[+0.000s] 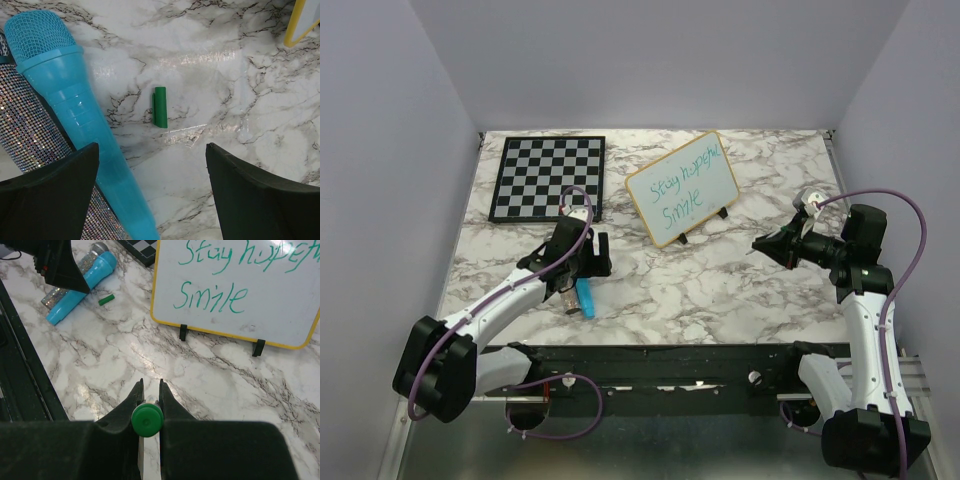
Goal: Write a sentence on the whiteboard
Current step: Pick up the pen cap from the center of the board.
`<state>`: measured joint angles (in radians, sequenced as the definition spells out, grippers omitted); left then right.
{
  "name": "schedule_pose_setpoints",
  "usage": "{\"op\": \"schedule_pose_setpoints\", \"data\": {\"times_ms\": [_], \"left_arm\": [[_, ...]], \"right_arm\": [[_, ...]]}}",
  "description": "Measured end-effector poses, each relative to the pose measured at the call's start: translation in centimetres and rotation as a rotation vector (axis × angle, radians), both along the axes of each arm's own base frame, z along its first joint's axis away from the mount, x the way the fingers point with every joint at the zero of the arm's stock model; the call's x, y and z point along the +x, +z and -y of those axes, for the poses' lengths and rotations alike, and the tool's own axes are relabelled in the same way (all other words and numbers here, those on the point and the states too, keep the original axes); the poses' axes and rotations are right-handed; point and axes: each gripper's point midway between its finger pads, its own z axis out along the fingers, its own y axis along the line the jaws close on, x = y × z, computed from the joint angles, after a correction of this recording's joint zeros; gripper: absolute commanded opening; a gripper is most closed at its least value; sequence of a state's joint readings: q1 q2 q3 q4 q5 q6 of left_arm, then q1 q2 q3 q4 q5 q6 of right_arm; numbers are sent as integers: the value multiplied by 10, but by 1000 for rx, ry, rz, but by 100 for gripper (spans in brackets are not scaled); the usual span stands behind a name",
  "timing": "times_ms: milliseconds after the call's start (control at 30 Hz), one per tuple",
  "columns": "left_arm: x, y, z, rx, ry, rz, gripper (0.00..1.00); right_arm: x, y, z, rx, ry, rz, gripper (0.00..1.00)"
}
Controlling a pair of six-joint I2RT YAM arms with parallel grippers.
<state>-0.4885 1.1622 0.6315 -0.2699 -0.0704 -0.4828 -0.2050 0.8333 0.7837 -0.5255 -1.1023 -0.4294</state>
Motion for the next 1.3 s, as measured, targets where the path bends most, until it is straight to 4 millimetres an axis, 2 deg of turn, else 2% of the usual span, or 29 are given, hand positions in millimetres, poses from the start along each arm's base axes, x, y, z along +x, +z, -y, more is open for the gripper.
{"op": "schedule_pose_setpoints", "data": {"times_ms": [733, 933, 1167, 1300], "left_arm": [[-3, -9, 2, 16, -26, -27, 88], [-2, -11, 3, 23, -37, -36, 84], [3, -13, 6, 36, -43, -49, 74], [9, -13, 10, 48, -55, -64, 74]], "right_arm": [[0, 0, 0, 0, 0, 0, 1], [0, 0, 0, 1, 3, 1, 1], [-1, 1, -1, 4, 7, 2, 0], [-1, 1, -1, 4, 7, 2, 1]]}}
